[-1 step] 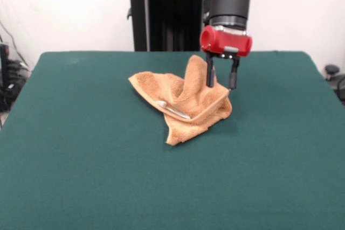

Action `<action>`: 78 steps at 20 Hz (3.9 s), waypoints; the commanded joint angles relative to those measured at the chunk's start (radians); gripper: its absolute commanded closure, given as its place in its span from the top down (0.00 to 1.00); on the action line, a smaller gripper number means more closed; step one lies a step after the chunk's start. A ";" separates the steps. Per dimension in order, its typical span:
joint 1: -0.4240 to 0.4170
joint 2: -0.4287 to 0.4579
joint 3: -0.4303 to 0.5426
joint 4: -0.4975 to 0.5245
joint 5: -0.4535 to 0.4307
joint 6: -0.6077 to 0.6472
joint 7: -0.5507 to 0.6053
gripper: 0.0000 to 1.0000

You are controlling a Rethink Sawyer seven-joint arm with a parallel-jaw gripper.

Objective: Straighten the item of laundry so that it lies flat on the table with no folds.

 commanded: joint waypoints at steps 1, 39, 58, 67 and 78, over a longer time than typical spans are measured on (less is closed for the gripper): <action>0.029 0.016 0.082 -0.026 0.006 0.072 0.158 1.00; 0.005 0.051 0.108 -0.038 -0.086 0.074 0.150 1.00; 0.005 0.079 0.104 -0.056 -0.095 -0.098 0.175 1.00; 0.013 0.090 0.094 -0.066 -0.087 -0.110 0.163 1.00; 0.032 0.108 0.066 -0.060 -0.056 -0.235 0.161 1.00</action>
